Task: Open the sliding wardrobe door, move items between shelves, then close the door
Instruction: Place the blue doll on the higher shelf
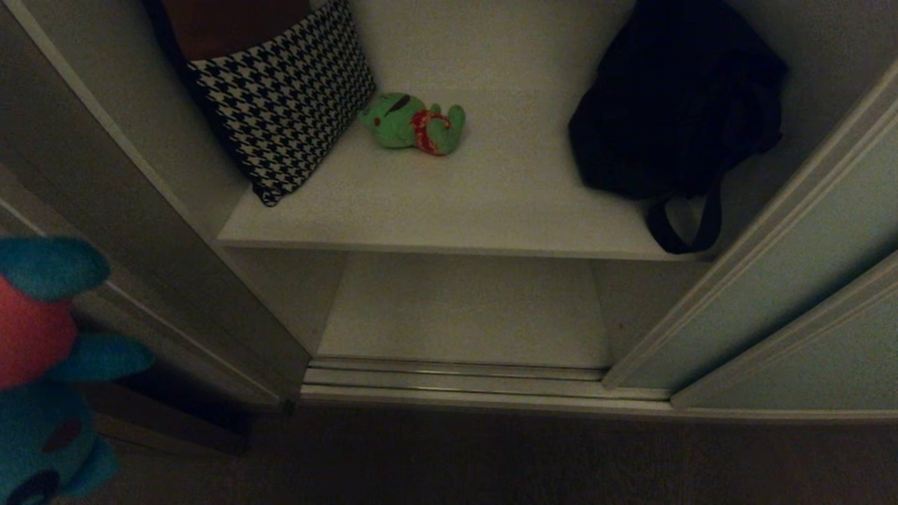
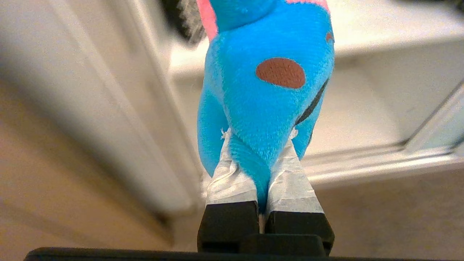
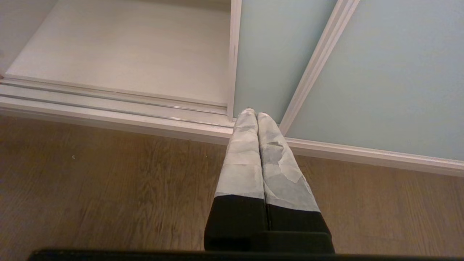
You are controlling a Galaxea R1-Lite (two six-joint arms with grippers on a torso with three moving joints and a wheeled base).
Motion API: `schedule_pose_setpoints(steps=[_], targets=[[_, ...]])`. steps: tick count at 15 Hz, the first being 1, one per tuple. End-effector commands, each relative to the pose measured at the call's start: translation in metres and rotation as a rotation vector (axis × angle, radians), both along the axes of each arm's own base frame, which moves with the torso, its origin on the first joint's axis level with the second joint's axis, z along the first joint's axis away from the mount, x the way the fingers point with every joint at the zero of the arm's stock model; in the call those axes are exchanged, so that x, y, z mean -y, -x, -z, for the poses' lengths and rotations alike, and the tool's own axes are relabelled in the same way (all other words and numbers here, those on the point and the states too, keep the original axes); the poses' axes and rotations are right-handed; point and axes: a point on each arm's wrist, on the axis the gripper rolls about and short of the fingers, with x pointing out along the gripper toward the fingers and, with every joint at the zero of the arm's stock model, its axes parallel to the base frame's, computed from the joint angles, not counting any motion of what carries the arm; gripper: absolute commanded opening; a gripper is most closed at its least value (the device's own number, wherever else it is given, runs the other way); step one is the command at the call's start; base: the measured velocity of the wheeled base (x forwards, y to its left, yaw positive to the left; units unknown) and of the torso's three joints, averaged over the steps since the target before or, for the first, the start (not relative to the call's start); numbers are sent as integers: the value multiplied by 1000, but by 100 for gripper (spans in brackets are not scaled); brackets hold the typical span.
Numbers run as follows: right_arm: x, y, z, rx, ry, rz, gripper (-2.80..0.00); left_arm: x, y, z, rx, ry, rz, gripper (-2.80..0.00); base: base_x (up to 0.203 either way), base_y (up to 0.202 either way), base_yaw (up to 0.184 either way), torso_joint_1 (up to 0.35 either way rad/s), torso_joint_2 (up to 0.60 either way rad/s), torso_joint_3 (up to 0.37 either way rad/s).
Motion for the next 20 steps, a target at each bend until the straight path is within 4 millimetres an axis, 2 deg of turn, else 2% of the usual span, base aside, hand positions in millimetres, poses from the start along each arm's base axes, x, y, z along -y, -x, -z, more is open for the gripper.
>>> schedule_pose_setpoints(steps=[1, 3, 6, 9, 11, 13, 15, 18, 20], targets=[[0, 0, 0, 2, 0, -2, -280, 1, -49, -44, -135, 10, 31, -280, 0, 0, 0, 0, 0, 0], [0, 0, 0, 2, 0, -1, -280, 3, -102, -89, -178, 26, 106, -280, 0, 0, 0, 0, 0, 0], [0, 0, 0, 2, 0, -1, -280, 16, -186, -138, -207, 36, 244, -280, 0, 0, 0, 0, 0, 0], [0, 0, 0, 2, 0, -1, -280, 53, -266, -154, -253, 51, 388, -280, 0, 0, 0, 0, 0, 0], [0, 0, 0, 2, 0, -1, -280, 90, -305, -158, -268, 90, 454, -280, 0, 0, 0, 0, 0, 0], [0, 0, 0, 2, 0, -1, -280, 126, -333, -150, -311, 136, 485, -280, 0, 0, 0, 0, 0, 0], [0, 0, 0, 2, 1, -2, -280, 155, -356, -129, -383, 170, 478, -280, 0, 0, 0, 0, 0, 0], [0, 0, 0, 2, 0, -1, -280, 182, -379, -97, -470, 240, 482, -280, 0, 0, 0, 0, 0, 0], [0, 0, 0, 2, 0, -1, -280, 193, -390, -84, -481, 275, 492, -280, 0, 0, 0, 0, 0, 0]])
